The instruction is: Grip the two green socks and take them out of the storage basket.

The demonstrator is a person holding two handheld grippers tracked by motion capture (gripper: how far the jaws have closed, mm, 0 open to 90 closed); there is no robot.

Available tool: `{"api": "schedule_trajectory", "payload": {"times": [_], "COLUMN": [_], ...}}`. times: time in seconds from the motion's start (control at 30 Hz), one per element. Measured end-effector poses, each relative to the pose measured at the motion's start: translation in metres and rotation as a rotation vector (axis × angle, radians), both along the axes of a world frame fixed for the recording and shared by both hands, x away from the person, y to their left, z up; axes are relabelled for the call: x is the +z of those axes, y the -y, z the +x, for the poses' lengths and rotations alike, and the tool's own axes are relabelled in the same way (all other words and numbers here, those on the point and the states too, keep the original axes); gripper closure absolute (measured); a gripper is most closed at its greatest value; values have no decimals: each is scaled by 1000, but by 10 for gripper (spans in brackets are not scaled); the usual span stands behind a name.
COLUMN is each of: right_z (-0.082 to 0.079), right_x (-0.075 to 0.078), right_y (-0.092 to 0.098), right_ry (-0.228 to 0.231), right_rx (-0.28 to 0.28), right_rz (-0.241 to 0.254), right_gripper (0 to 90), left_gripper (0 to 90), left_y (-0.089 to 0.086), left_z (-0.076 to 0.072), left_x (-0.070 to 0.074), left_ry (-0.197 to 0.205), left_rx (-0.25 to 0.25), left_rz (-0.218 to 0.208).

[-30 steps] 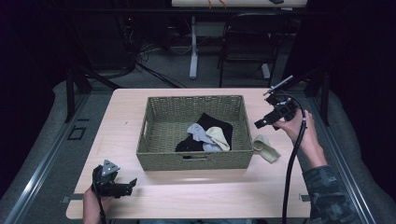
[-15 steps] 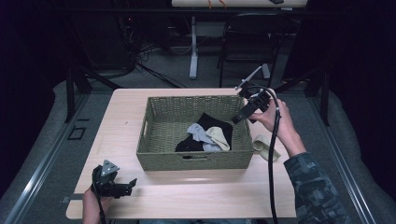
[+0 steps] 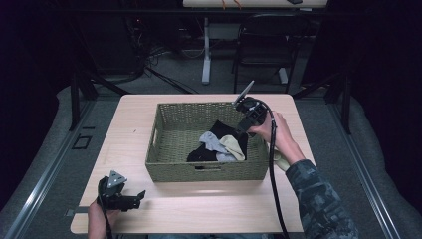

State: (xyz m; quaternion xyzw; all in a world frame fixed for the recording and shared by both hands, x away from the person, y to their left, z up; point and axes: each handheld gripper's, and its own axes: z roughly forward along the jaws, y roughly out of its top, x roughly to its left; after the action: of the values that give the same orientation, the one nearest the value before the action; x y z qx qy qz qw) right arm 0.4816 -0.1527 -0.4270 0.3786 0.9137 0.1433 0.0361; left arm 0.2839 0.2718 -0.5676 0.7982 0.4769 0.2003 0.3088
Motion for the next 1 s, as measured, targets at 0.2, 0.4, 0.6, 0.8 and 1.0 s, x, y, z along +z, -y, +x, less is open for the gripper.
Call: {"api": "schedule_trajectory", "payload": {"times": [0.2,0.4,0.6,0.8,1.0], "right_z": [6,9,13,15,16], "right_x": [-23,-45,-65,-82,-86], "right_y": [-15,-28,-36,-43,-45], "right_ry": [-43,-84,-128,-150,-169], "right_rx": [3,4,21,6,22], "right_rz": [-21,-50,-82,-106,-135], "right_gripper": [152,171,279,374,618], "left_gripper": [0,0,0,0,0], "left_y": [0,0,-1,0,1], "left_z": [0,-1,0,-1,-1], "left_x": [0,1,0,1,1], "left_ry": [1,4,-2,3,1], "left_rx": [1,1,1,-7,-10], "left_rz": [0,-4,-5,-2,-5]}}
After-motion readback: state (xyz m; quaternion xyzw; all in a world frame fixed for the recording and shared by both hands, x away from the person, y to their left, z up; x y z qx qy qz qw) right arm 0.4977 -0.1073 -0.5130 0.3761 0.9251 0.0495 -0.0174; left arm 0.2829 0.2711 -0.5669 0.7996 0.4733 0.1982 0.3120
